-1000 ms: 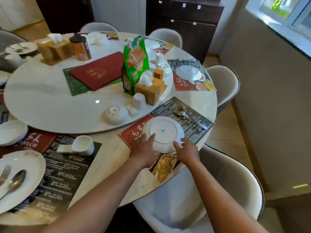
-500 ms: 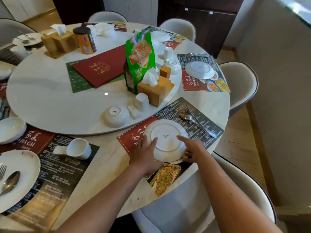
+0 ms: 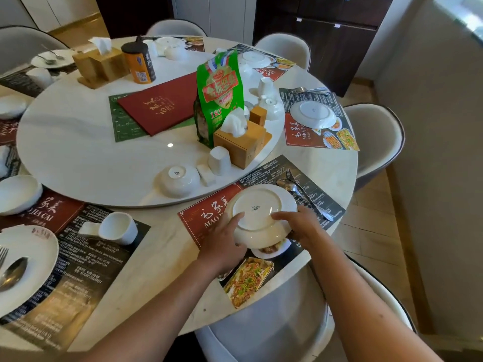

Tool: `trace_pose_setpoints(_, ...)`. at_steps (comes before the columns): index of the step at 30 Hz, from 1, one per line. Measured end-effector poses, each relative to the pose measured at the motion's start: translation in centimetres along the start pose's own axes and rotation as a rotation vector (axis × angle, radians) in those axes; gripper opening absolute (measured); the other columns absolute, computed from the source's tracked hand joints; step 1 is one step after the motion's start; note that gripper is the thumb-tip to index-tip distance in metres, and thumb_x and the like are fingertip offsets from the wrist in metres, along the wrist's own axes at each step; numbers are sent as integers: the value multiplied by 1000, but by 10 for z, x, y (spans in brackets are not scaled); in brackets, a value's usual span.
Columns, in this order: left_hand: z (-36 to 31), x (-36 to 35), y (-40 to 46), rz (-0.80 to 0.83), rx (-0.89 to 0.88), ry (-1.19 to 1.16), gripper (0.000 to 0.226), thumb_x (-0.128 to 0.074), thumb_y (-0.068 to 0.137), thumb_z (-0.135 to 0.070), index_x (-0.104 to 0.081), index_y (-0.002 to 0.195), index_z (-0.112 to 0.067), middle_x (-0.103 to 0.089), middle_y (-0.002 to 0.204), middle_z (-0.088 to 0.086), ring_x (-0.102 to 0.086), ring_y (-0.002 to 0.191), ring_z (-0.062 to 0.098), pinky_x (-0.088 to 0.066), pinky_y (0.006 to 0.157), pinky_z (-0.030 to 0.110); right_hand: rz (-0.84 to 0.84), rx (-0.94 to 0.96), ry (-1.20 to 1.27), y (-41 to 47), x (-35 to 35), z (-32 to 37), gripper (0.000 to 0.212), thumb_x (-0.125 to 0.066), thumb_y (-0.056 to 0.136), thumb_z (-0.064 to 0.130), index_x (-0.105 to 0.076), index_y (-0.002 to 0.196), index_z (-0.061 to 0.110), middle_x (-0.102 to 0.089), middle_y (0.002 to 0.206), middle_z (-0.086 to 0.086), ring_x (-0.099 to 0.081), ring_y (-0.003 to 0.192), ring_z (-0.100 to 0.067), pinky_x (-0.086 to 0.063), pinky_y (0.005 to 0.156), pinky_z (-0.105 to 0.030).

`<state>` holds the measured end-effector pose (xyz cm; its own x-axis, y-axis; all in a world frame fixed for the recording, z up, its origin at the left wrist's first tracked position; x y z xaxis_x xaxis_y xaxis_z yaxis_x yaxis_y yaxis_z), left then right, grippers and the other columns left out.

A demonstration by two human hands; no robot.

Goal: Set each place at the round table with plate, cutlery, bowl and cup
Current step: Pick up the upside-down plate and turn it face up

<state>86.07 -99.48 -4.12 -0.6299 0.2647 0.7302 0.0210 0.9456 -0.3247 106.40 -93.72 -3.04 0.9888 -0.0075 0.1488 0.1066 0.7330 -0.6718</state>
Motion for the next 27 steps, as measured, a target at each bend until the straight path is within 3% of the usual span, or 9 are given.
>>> trace_pose_setpoints(4,-16,0,4,-63,-61,-147,65,-56,95,-24,-32,153,-41,-28,162,-6,-32,146,21,-35,116,40,-64,241,-112,-20,11,38,50,-80,80,10,-58,124,17,-62,103,-3,-63,98,-29,-58,84,-54)
trace_pose_setpoints(8,-29,4,9,-92,-42,-372,49,-51,101,-23,-45,149,-34,-47,153,-3,-49,134,23,-44,110,44,-140,497,-324,-48,9,70,55,-82,79,13,-59,128,21,-64,112,-1,-61,100,-23,-54,78,-41)
trace_pose_setpoints(11,-26,15,13,-146,91,-654,36,-44,105,-24,-55,139,-28,-67,126,5,-66,105,23,-57,92,49,-169,663,-521,-72,-1,81,55,-79,82,15,-58,132,24,-60,111,3,-56,100,-17,-44,73,-30)
trace_pose_setpoints(13,-22,21,11,-154,179,-873,30,-42,107,-31,-60,129,-22,-73,107,8,-72,91,27,-61,83,45,-178,716,-662,-87,-10,79,49,-73,87,18,-57,128,37,-63,103,7,-58,93,-15,-42,69,-25)
trace_pose_setpoints(16,-14,26,11,-128,252,-1062,40,-37,105,-54,-64,114,-27,-78,96,8,-76,85,26,-62,74,41,-263,883,-924,-104,-28,69,28,-63,94,22,-63,117,38,-62,81,13,-59,74,-11,-44,61,-26)
trace_pose_setpoints(18,-6,22,13,-101,307,-1133,44,-35,103,-60,-64,111,-27,-78,93,10,-77,84,27,-60,70,38,-276,986,-1032,-105,-40,54,30,-63,92,18,-68,118,33,-71,91,11,-67,78,-15,-54,66,-30)
trace_pose_setpoints(22,14,12,14,-153,418,-1100,31,-55,103,-34,-63,117,-7,-73,95,15,-73,78,30,-61,60,37,-177,997,-1085,-81,-51,9,36,-70,86,21,-71,120,32,-70,121,14,-69,105,-16,-58,77,-36)
trace_pose_setpoints(25,21,1,12,-174,470,-1054,26,-54,103,-17,-58,127,-8,-64,104,13,-64,84,26,-54,43,27,-170,992,-1124,-73,-48,-13,35,-78,80,29,-74,115,33,-71,119,17,-68,106,-14,-55,74,-33)
trace_pose_setpoints(27,26,-7,15,-185,486,-1004,33,-53,102,-14,-56,135,-6,-65,100,11,-65,86,26,-56,46,29,-201,1000,-1133,-71,-42,-21,40,-82,71,24,-77,110,31,-73,115,15,-69,103,-16,-56,73,-32)
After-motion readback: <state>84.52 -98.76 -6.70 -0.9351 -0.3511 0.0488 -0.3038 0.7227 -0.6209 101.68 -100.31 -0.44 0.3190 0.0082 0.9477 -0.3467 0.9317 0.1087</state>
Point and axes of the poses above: each hand's wrist, its own y-axis towards the middle knuckle, its own x-axis out of the back of the hand, z = x × y, the point moved 9 cm from there along y, towards the middle knuckle
